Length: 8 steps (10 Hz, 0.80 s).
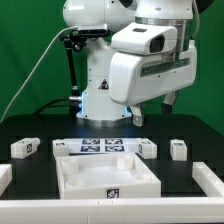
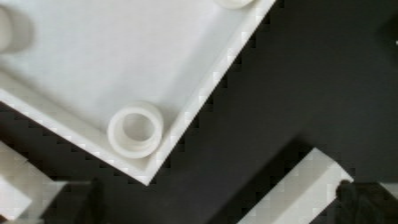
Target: Assemble one leg
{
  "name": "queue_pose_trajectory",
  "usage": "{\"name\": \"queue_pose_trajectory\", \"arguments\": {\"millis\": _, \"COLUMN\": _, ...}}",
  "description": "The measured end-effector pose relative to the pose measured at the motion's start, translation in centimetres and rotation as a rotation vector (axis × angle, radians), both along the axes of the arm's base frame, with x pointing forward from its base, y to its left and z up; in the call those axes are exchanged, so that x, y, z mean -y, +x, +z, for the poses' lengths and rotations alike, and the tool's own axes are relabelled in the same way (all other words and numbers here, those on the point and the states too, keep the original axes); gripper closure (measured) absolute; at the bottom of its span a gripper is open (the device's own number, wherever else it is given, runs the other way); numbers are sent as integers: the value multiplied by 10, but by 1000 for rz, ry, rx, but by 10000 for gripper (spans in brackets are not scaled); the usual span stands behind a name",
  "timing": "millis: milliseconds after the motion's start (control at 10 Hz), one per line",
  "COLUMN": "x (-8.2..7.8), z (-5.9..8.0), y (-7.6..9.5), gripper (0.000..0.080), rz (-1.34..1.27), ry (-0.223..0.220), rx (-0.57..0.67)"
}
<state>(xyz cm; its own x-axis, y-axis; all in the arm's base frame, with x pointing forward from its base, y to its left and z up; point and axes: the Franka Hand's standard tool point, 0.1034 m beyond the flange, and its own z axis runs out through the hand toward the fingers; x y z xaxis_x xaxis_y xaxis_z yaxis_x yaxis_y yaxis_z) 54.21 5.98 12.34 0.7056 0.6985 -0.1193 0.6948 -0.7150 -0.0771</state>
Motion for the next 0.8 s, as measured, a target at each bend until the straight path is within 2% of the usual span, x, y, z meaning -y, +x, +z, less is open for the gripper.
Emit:
{"name": "queue_pose_trajectory", "arguments": {"millis": 100, "x": 1, "z": 3, "y": -3, "gripper": 150, "rz": -39, "ry": -12, "rx": -31}}
{"name": "queue_pose_trajectory", "arguments": {"millis": 800, "x": 3, "z": 1, "y": -4, "gripper": 150, "rz": 0, "ry": -4, "rx": -23}}
